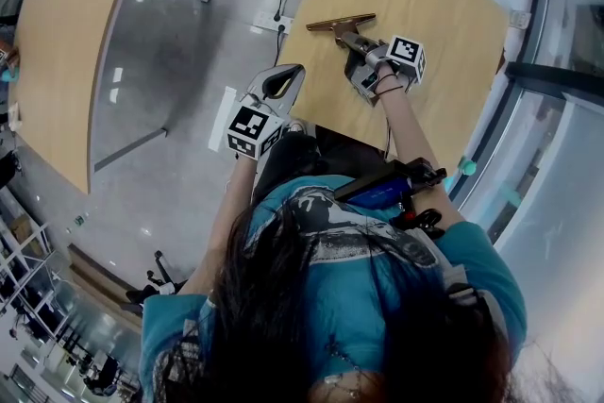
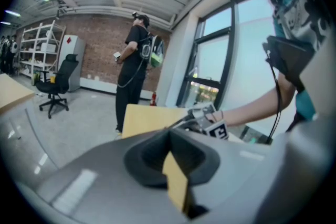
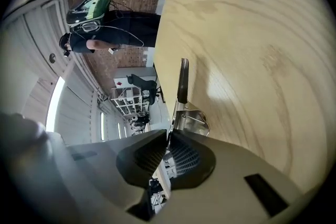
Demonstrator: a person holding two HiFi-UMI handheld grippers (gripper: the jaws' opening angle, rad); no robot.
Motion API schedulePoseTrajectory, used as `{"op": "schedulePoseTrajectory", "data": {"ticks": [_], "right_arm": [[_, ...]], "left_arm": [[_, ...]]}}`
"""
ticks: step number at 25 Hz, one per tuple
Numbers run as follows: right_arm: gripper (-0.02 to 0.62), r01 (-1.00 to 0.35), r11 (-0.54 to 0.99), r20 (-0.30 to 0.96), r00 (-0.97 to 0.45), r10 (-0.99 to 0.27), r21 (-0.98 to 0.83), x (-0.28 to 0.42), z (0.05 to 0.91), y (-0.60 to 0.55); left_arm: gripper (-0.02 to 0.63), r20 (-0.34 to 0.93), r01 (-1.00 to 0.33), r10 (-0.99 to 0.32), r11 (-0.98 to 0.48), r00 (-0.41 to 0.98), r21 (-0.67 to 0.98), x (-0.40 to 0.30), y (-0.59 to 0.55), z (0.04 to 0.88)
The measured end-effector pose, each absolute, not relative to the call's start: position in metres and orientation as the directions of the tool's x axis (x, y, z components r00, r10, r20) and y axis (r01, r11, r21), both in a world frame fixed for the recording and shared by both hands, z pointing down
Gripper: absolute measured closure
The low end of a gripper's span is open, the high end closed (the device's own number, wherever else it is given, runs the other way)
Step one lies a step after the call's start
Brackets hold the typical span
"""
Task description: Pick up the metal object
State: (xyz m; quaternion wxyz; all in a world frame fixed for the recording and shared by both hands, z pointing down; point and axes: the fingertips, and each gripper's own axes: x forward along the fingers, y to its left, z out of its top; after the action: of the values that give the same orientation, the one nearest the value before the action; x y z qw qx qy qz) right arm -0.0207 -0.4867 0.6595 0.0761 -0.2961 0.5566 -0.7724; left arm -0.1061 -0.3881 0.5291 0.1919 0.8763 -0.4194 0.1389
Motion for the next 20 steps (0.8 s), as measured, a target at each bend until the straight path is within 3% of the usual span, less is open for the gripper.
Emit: {"op": "schedulePoseTrajectory", "data": {"ticks": [20], "right_arm": [[0.568,-0.184,-0.185,0.259,-0.763,-0.593,-0.965,-0.046,0.56,-0.344]], "left_arm": [[0.604,0.323,-0.719,-0.649,-0.666,0.689,0.198,-0.148,-0.271,0.503]]}}
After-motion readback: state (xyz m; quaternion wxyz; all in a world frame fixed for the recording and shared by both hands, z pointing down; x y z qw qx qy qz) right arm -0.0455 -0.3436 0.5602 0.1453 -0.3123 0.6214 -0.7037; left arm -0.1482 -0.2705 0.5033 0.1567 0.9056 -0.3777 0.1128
